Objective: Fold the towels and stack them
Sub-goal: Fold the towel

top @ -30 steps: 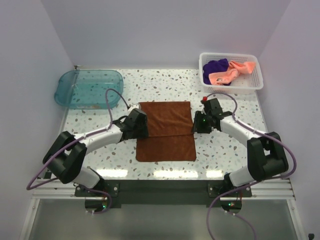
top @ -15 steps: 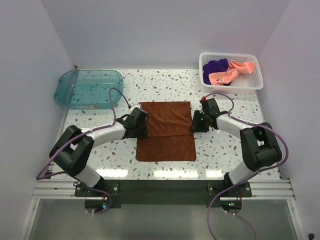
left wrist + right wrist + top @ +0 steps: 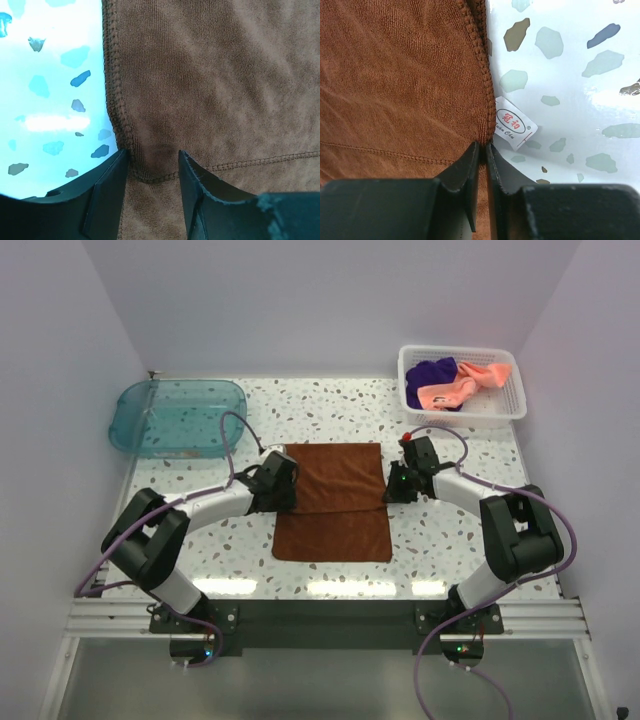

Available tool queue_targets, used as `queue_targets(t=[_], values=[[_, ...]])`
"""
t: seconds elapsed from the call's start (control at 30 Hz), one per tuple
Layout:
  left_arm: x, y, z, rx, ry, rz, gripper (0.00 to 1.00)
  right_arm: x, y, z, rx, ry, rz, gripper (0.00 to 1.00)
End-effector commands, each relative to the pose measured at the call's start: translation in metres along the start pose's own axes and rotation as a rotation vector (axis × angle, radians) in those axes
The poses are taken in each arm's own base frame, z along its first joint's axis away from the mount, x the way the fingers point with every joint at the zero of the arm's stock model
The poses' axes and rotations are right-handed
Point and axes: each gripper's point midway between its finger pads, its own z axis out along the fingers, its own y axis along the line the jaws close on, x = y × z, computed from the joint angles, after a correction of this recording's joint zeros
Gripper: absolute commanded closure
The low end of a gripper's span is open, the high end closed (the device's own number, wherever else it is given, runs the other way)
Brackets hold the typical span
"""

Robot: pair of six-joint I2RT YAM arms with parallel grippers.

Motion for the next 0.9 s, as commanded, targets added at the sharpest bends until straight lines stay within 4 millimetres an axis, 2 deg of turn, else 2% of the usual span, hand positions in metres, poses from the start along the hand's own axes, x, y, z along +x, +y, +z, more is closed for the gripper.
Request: queue_targets(t=[0.0,0.2,0.47,0.63,0.87], values=[[-0.019,-0.002,-0.013,0.002,-0.05,-0.011,0.49,-0.021,0.013,-0.009,-0.047,-0.062,-0.023,0.87],[0.002,0.007,-0.013,0.007,-0.008,-0.035,0.46,-0.023,0.015,-0.011,-0.049,-0.064,-0.03,0.92],[-0.025,-0.005,-0.028,0.035,-0.082,-0.04,0.45,-0.03,0.017,-0.021,-0.038,-0.076,-0.051,0.91],[-0.023,-0.005,-0.016,0.015,-0.065,-0.024,0.47,-0.029,0.017,-0.023,-0.039,-0.072,-0.057,0.91],[-0.019,-0.007,-0.007,0.01,-0.046,-0.016,0.59,-0.031,0.019,-0.024,-0.047,-0.077,-0.054,0.91]])
